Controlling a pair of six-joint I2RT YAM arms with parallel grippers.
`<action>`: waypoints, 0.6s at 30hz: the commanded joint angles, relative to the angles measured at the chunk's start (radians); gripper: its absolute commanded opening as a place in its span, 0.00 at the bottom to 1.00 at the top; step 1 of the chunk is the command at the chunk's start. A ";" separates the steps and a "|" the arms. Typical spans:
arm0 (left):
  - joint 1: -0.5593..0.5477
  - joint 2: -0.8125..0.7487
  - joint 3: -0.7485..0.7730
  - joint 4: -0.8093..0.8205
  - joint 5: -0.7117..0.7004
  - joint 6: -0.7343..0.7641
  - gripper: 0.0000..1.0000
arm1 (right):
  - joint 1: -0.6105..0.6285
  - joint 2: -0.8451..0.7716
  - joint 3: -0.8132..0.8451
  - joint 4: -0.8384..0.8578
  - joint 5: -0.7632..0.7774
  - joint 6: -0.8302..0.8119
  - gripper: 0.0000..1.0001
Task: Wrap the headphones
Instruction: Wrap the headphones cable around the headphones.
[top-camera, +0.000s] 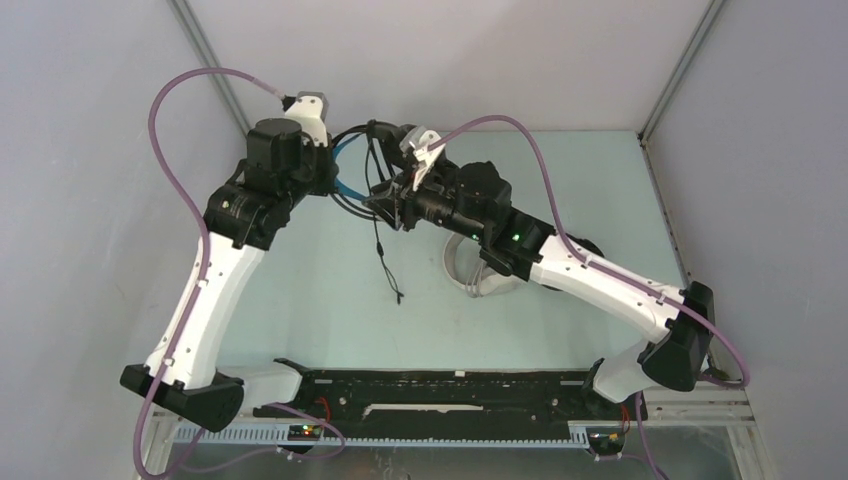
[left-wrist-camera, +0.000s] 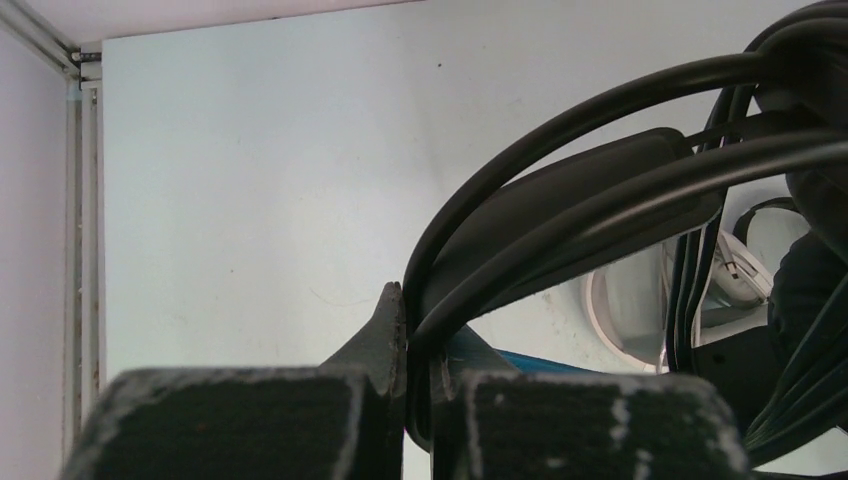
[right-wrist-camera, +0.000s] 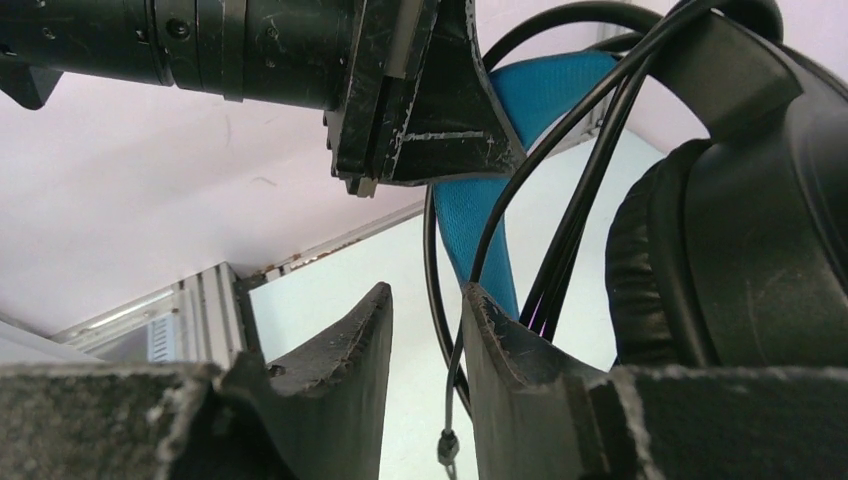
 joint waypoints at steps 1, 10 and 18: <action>0.047 -0.055 -0.021 0.196 -0.058 -0.013 0.00 | -0.025 0.006 0.059 -0.008 0.006 -0.131 0.36; 0.047 -0.045 -0.040 0.175 -0.107 0.060 0.00 | -0.026 0.066 0.232 -0.192 0.080 -0.054 0.40; 0.047 -0.062 -0.080 0.217 -0.115 0.123 0.00 | -0.024 0.154 0.459 -0.513 0.135 0.085 0.42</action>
